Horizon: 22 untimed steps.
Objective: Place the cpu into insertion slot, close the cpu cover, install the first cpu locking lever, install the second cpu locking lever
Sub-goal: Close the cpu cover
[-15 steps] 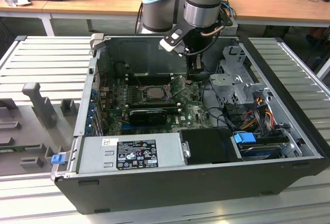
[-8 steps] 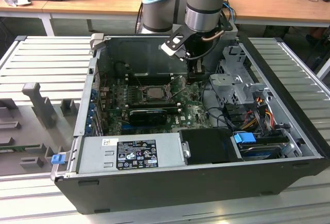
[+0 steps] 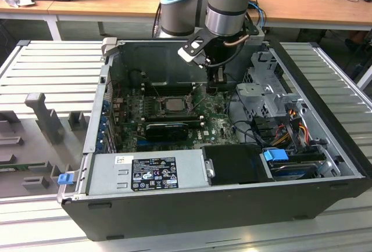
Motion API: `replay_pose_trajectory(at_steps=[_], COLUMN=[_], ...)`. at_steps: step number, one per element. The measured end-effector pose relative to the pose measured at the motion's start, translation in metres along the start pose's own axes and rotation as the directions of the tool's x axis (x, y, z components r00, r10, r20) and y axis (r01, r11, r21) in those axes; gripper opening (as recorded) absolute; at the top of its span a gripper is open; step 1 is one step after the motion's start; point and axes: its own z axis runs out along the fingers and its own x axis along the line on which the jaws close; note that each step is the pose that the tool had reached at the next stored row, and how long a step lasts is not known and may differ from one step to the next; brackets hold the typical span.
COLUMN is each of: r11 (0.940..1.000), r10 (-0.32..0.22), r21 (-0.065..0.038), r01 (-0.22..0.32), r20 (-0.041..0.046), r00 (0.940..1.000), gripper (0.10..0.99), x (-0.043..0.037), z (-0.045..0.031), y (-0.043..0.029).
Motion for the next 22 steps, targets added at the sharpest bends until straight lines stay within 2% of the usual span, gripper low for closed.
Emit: replay_pose_trajectory(at_steps=[7,14,22], r11=[1.0000,1.0000,1.0000], r10=[0.000,0.000,0.000], r21=[0.000,0.000,0.000], r01=[0.000,0.000,0.000], r20=[0.0000,-0.0001,-0.0002], r00=[1.0000,1.0000,1.0000], gripper=[0.106,0.106,0.106], x=[0.0000,-0.0004,-0.0007], z=[0.0000,-0.0004,-0.0006], y=[-0.0043,-0.0217,-0.0380])
